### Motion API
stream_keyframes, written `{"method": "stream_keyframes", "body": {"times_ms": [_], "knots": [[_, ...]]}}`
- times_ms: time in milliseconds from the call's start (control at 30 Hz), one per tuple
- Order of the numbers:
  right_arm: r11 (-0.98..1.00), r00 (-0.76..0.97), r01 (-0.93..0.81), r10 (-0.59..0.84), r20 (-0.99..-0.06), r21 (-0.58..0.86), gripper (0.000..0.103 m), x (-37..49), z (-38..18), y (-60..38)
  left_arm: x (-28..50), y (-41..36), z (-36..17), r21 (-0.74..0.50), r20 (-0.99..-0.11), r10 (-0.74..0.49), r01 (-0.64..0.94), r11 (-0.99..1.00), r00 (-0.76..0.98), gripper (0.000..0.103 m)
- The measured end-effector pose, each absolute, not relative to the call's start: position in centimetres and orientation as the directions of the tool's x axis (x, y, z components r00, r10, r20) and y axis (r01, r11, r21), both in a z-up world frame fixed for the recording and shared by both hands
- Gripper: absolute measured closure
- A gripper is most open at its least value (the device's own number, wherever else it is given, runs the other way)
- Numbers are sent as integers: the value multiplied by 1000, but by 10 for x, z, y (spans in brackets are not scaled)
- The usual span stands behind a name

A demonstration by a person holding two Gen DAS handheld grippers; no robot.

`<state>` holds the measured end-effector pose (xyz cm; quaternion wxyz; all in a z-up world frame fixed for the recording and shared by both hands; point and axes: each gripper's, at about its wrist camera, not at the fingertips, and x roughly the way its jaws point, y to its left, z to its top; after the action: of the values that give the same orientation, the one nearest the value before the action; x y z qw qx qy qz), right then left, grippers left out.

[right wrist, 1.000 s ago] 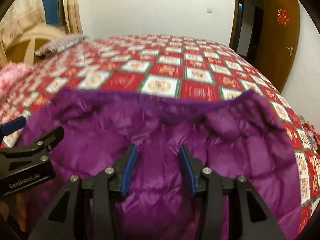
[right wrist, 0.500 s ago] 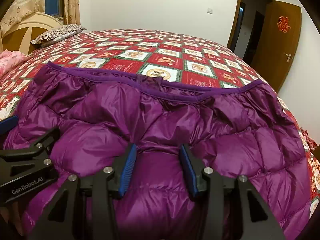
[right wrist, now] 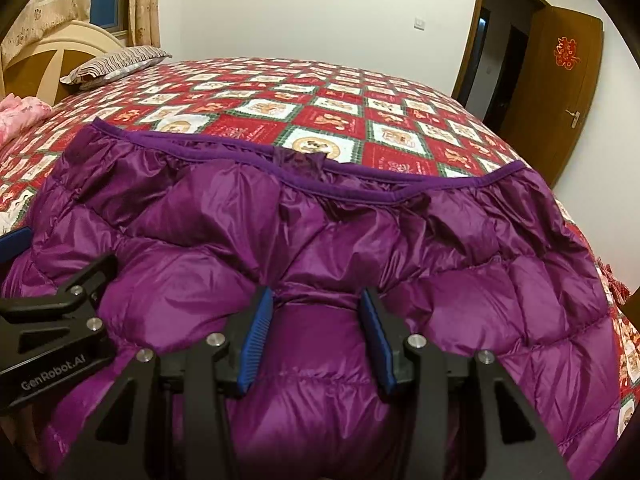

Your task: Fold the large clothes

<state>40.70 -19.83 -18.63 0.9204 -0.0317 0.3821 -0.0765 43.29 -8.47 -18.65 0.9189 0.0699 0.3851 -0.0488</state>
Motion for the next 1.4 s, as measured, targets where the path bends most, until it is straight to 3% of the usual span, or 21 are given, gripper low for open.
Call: {"method": "stream_keyframes", "body": {"times_ms": [67,133,200,233,400,633,700,767,900,967,1067,1167,1400], "knots": [[987,689,109,-163,-706,-121,53,407,-184,-198,426,-73,-176,75,-726,-36,130,989,687,1],[989,679,86,-148,-719,-121,51,399,-175,-198,401,-47,-156,38,-679,-39,88,995,733,1],[993,693,85,-122,-711,-88,37,378,-163,-200,378,-19,-146,9,-640,-19,32,999,768,1],[993,704,89,-118,-700,-78,35,365,-159,-199,370,-2,-146,-17,-633,-14,4,1000,774,1],[988,708,92,-150,-690,-121,35,325,-177,-188,369,45,-195,-116,-760,-47,-64,991,648,1],[979,697,91,-192,-690,-181,34,332,-187,-183,368,46,-200,-223,-759,-162,-17,975,631,2],[984,693,85,-172,-700,-158,34,329,-182,-187,363,41,-198,-246,-739,-206,28,969,642,14],[986,696,92,-165,-699,-141,34,315,-174,-187,358,34,-197,-259,-723,-248,79,963,645,32],[983,710,97,-178,-681,-156,30,291,-175,-184,353,31,-197,-300,-696,-300,115,947,652,44],[984,685,92,-172,-708,-149,30,296,-193,-184,352,32,-196,-339,-677,-349,146,929,649,70],[979,684,101,-198,-702,-177,29,301,-196,-180,350,30,-193,-346,-656,-369,171,922,658,84],[976,677,106,-212,-705,-191,29,304,-195,-177,345,36,-187,-379,-634,-393,176,908,666,92],[970,695,97,-226,-683,-222,37,292,-195,-158,333,54,-171,-387,-599,-405,194,902,691,95]]}}
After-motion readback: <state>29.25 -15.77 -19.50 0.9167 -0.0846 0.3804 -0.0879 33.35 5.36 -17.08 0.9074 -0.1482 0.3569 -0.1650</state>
